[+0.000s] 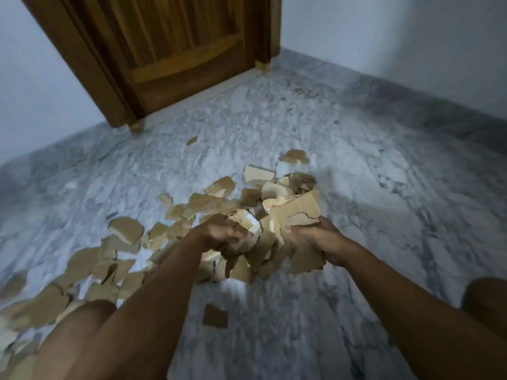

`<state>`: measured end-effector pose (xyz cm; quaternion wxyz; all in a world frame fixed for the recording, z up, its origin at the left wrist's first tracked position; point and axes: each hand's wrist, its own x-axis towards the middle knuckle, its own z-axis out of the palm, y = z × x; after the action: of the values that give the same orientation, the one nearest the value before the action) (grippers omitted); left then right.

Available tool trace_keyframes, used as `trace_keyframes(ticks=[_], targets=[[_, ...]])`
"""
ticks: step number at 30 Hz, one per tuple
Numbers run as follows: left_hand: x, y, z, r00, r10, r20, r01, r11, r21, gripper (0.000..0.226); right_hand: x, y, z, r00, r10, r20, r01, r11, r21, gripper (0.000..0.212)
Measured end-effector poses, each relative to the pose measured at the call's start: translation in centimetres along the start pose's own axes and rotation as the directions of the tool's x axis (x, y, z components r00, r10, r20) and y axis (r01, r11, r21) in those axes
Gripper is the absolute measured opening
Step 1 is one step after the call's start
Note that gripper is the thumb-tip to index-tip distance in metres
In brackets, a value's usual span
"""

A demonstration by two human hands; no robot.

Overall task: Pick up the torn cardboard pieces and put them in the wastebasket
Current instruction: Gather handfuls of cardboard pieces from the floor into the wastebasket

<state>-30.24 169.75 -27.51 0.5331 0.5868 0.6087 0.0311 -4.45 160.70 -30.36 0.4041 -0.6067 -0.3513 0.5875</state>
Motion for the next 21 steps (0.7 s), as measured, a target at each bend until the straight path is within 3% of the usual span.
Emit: trace_keyframes(ticks=[4,9,12,18,21], targets=[[-0.1,11.3,3.0,0.978,0.209,0.002,-0.204,0.958,-0.201,0.056,-2.6,-4.9,-5.1,0.964,-0.07,-0.255,0.122,0.973,0.196,0.038],[-2.2,25.4,12.6,0.882,0.448,0.146,-0.402,0.877,-0.264,0.045,-8.5,-8.7,-15.0,0.816,-0.091,-0.571,0.324,0.889,0.323,0.046],[-4.7,31.8,19.7,0.794,0.554,0.252,-0.492,0.828,-0.271,0.034,-13.8,-9.4,-21.8,0.714,-0.083,-0.695,0.382,0.878,0.288,0.046],[-10.7,40.5,34.7,0.641,0.637,0.428,-0.587,0.766,-0.262,0.037,-26.1,-7.7,-33.5,0.509,-0.085,-0.856,0.479,0.854,0.2,0.047],[-14.2,42.8,42.1,0.562,0.639,0.525,-0.608,0.75,-0.263,0.037,-32.0,-5.1,-37.8,0.347,-0.082,-0.934,0.479,0.872,0.102,0.074]])
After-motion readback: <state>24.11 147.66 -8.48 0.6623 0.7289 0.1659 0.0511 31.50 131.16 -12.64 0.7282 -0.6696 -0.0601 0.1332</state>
